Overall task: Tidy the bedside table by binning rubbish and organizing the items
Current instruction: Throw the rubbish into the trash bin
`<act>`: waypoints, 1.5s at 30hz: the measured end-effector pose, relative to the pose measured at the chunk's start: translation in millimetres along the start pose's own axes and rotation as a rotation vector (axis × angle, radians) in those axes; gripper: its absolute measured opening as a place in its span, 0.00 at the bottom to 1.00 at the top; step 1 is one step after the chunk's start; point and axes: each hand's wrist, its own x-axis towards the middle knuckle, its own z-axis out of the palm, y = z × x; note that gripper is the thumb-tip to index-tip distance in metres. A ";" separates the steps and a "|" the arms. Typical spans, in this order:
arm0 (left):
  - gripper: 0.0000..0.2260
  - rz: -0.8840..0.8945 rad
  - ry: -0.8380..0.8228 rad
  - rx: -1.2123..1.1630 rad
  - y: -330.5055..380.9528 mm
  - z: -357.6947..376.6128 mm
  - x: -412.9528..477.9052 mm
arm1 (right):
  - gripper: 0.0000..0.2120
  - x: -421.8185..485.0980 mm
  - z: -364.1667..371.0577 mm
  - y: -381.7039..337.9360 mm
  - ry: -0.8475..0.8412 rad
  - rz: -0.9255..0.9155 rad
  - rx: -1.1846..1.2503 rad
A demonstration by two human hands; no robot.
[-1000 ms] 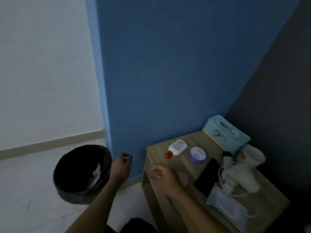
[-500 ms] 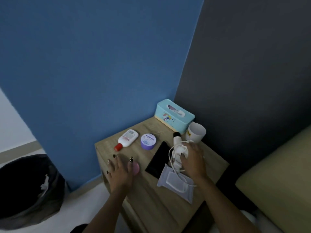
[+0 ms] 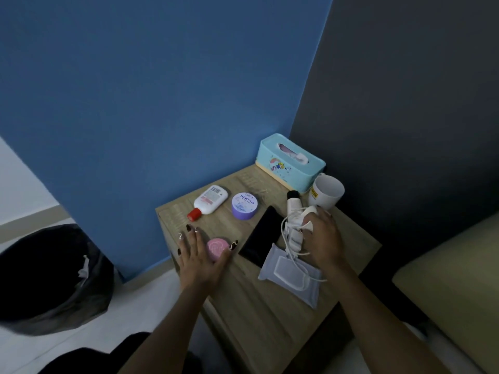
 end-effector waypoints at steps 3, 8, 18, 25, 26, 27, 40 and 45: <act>0.45 0.006 -0.014 0.005 -1.0 -1.3 0.4 | 0.10 0.3 -6.1 -2.1 0.049 0.004 0.126; 0.46 0.008 -0.053 0.007 -2.6 -3.9 1.3 | 0.08 -0.1 -28.7 -18.4 0.152 0.058 0.277; 0.45 0.007 -0.098 -0.019 -2.0 -11.1 0.9 | 0.23 -6.1 -43.1 -64.8 0.148 0.055 0.526; 0.33 0.049 0.060 -0.008 -26.2 -90.5 4.6 | 0.24 -15.8 -14.7 -146.3 0.010 -0.101 0.615; 0.31 0.041 0.098 -0.012 -40.8 -108.4 6.0 | 0.25 -17.7 -7.4 -165.5 -0.011 -0.131 0.637; 0.30 0.029 0.128 -0.017 -55.1 -124.1 6.5 | 0.25 -21.2 -1.5 -182.5 -0.027 -0.152 0.641; 0.21 -0.344 0.462 0.015 -290.6 -227.7 -14.5 | 0.25 -109.5 140.9 -394.6 -0.397 -0.554 0.695; 0.24 -0.483 0.498 -0.046 -350.3 -204.3 18.4 | 0.26 -107.4 217.7 -440.7 -0.461 -0.618 0.643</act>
